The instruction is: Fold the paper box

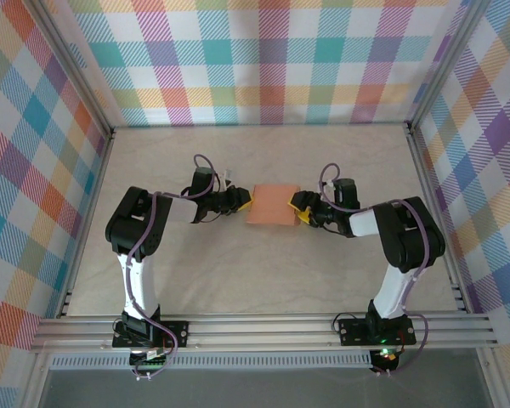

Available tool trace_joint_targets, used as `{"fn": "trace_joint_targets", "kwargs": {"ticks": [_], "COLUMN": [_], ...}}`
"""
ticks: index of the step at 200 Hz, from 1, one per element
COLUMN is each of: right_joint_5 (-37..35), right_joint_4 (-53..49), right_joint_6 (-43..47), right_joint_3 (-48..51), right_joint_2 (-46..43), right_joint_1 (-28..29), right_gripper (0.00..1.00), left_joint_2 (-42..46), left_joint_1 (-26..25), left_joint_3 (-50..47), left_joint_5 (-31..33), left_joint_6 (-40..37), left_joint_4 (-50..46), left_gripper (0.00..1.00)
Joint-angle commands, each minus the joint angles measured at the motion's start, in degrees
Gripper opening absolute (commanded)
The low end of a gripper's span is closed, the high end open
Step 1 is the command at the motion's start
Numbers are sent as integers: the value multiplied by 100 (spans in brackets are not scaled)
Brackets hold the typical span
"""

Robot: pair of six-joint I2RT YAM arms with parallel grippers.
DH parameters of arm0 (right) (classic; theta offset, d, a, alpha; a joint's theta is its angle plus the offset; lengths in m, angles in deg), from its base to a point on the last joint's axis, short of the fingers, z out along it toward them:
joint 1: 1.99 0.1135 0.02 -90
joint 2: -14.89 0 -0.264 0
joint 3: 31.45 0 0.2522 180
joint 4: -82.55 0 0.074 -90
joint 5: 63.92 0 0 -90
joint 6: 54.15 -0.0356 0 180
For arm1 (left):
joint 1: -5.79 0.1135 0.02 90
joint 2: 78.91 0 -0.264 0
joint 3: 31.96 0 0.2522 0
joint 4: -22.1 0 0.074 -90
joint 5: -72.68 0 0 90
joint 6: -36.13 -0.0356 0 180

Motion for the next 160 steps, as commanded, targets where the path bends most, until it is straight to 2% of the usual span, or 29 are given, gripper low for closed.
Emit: {"fn": "trace_joint_targets", "kwargs": {"ticks": [1, 51, 81, 124, 151, 160], "right_joint_5": [242, 234, 208, 164, 144, 145], "right_joint_4": [350, 250, 186, -89, -249, -309], "right_joint_6": [-154, -155, -148, -102, -59, -50], "right_joint_3": [-177, -215, -220, -222, -255, -278], "right_joint_2": [87, 10, -65, -272, -405, -448], "right_joint_1": [33, 33, 34, 24, 21, 14], "right_gripper": [65, 51, 44, 42, 42, 43], "left_joint_2": [-185, -126, 26, 654, 1280, 1512], "left_joint_1": [72, 72, 76, 77, 77, 76], "left_joint_3": [-108, -120, -162, -427, -642, -739], "left_joint_5": [83, 129, 184, 583, 1071, 1226], "left_joint_6": [-34, -91, -124, -475, -1133, -1420], "left_joint_4": [-173, -195, -204, -164, -245, -244], "left_gripper": [22, 26, 34, 59, 78, 81]}}
